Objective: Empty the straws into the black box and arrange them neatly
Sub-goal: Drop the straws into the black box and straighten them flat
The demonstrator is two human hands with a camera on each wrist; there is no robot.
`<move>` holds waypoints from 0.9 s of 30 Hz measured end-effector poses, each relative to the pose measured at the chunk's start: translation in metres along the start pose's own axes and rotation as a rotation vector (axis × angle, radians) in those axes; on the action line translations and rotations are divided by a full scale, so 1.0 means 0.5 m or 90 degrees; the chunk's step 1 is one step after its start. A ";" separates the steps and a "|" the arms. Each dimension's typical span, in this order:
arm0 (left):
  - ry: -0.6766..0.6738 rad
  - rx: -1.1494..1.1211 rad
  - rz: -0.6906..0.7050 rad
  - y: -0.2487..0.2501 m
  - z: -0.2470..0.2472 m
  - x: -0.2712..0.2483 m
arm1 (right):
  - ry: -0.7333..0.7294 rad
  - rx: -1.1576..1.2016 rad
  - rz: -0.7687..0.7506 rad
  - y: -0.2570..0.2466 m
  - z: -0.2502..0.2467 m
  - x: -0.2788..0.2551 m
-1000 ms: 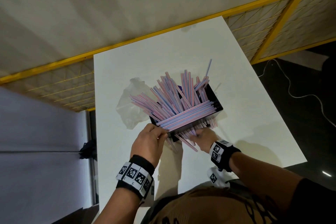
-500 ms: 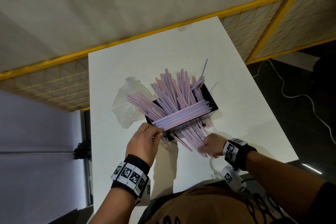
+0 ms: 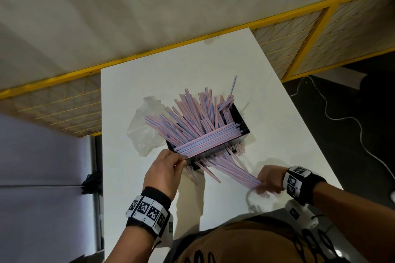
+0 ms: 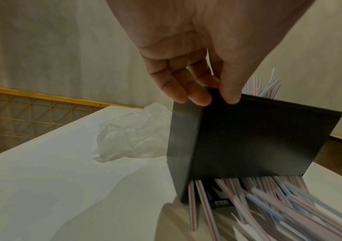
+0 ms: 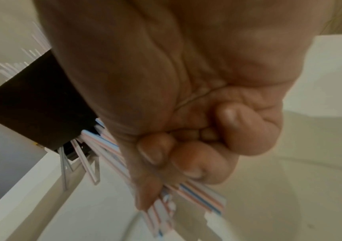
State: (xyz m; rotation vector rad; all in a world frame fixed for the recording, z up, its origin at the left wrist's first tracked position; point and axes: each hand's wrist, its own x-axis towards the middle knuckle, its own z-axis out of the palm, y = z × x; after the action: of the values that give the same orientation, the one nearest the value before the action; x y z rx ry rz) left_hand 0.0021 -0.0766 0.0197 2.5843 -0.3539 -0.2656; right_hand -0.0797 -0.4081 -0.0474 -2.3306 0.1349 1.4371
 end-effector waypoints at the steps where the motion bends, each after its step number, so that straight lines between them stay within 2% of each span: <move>1: 0.001 -0.004 0.002 0.000 0.001 0.000 | -0.002 0.007 -0.002 0.011 -0.001 -0.009; 8: -0.003 -0.080 0.001 0.003 0.000 -0.004 | 0.001 -0.012 -0.053 0.057 -0.028 -0.086; 14: 0.098 -0.186 -0.015 0.011 -0.014 -0.025 | 0.049 0.015 -0.162 0.024 -0.102 -0.166; 17: 0.110 -0.271 -0.050 0.021 -0.019 -0.031 | 0.078 0.041 -0.208 -0.018 -0.145 -0.190; 19: 0.074 -0.341 -0.076 0.039 -0.021 -0.029 | 0.099 0.048 -0.244 -0.055 -0.175 -0.195; 22: -0.066 -0.502 -0.067 0.084 -0.032 -0.022 | 0.140 0.023 -0.306 -0.116 -0.216 -0.186; 24: -0.129 -0.639 -0.040 0.109 -0.041 -0.011 | 0.195 -0.030 -0.331 -0.155 -0.236 -0.173; 27: -0.100 -0.765 -0.051 0.133 -0.045 0.018 | 0.263 -0.098 -0.355 -0.202 -0.257 -0.147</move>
State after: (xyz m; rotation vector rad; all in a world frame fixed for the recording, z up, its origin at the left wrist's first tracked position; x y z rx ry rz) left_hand 0.0031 -0.1245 0.0719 1.3945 -0.0768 -0.5146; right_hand 0.0222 -0.3737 0.0957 -2.4814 -0.4908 0.7135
